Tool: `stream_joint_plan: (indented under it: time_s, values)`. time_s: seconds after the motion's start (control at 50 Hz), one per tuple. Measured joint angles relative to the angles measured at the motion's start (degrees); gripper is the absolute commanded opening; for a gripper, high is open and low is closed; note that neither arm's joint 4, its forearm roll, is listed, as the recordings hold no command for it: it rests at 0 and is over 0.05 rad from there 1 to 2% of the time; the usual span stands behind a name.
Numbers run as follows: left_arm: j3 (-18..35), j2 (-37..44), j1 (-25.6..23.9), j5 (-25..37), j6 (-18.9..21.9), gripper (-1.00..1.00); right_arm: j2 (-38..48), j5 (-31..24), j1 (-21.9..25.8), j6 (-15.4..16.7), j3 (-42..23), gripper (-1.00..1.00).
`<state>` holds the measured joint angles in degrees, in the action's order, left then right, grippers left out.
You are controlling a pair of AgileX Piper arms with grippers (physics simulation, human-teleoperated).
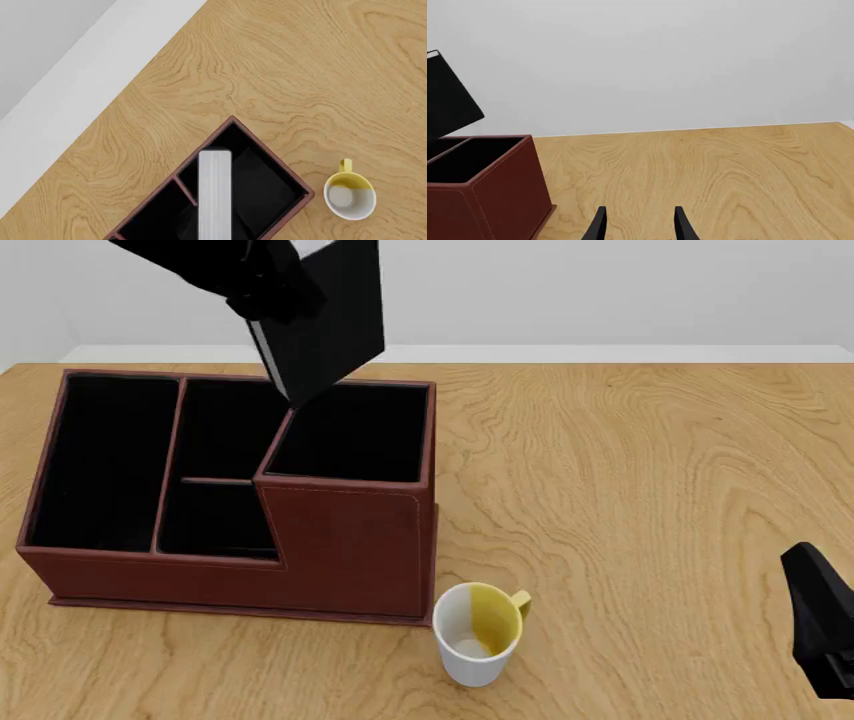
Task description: Pick up the book and place it in the right compartment of the caddy.
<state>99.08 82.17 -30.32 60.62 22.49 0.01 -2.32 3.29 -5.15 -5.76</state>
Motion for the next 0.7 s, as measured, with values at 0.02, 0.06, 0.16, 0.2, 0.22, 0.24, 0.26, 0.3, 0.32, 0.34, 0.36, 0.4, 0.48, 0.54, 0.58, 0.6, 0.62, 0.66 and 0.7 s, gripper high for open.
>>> stream_joint_plan:
  time_s: [0.02, 0.06, 0.16, 0.2, 0.22, 0.24, 0.26, 0.3, 0.32, 0.34, 0.36, 0.4, 0.48, 0.54, 0.58, 0.6, 0.62, 0.66, 0.7]
  values:
    - [-0.09, 0.2, -0.08, -0.22, -0.03, -1.0, 0.0, 0.01, -0.06, 0.01, 0.04, 1.0]
    - [-0.32, 0.54, -0.23, -0.68, -0.06, -1.0, 0.0, 0.02, -0.18, 0.03, 0.11, 1.0]
    - [-1.06, 1.26, -0.58, -1.82, -0.13, -1.0, 0.0, -0.04, -0.45, 0.1, 0.18, 1.0]
    - [-1.35, 1.52, -0.68, -2.25, -0.15, -1.0, 0.0, -0.04, -0.54, 0.13, 0.23, 1.0]
    - [-1.46, 1.65, -0.7, -2.45, -0.15, -1.0, 0.0, -0.04, -0.58, 0.15, 0.25, 1.0]
    - [-1.58, 1.77, -0.73, -2.65, -0.15, -1.0, 0.0, -0.04, -0.62, 0.17, 0.28, 1.0]
    - [-1.71, 1.89, -0.75, -2.85, -0.15, -1.0, 0.0, -0.04, -0.66, 0.18, 0.3, 1.0]
    - [-1.97, 2.11, -0.82, -3.25, -0.19, -1.0, 0.0, -0.07, -0.76, 0.21, 0.32, 1.0]
    - [-2.12, 2.21, -0.85, -3.47, -0.19, -1.0, 0.0, -0.09, -0.8, 0.23, 0.32, 1.0]
    - [-2.29, 2.32, -0.87, -3.69, -0.2, -1.0, 0.0, -0.11, -0.85, 0.25, 0.31, 1.0]
    - [-2.47, 2.41, -0.9, -3.92, -0.23, -1.0, 0.0, -0.14, -0.89, 0.27, 0.3, 1.0]
    - [-2.89, 2.56, -1.0, -4.37, -0.3, -1.0, 0.0, -0.16, -0.97, 0.31, 0.32, 1.0]
    - [-3.71, 2.83, -1.18, -5.23, -0.41, -1.0, 0.0, -0.16, -1.13, 0.38, 0.4, 1.0]
    - [-4.33, 2.97, -1.35, -5.83, -0.55, -1.0, 0.0, -0.16, -1.23, 0.43, 0.45, 1.0]
    - [-4.75, 3.03, -1.45, -6.23, -0.62, -1.0, 0.0, -0.17, -1.31, 0.47, 0.48, 1.0]
    - [-4.99, 3.04, -1.5, -6.42, -0.66, -1.0, 0.0, -0.18, -1.34, 0.49, 0.5, 1.0]
    - [-5.25, 3.04, -1.57, -6.62, -0.73, -1.0, 0.0, -0.18, -1.38, 0.51, 0.51, 1.0]
    - [-5.75, 3.04, -1.69, -7.01, -0.79, -1.0, 0.0, -0.15, -1.43, 0.55, 0.58, 1.0]
    - [-6.21, 3.03, -1.79, -7.36, -0.88, -1.0, 0.0, -0.15, -1.49, 0.58, 0.61, 1.0]
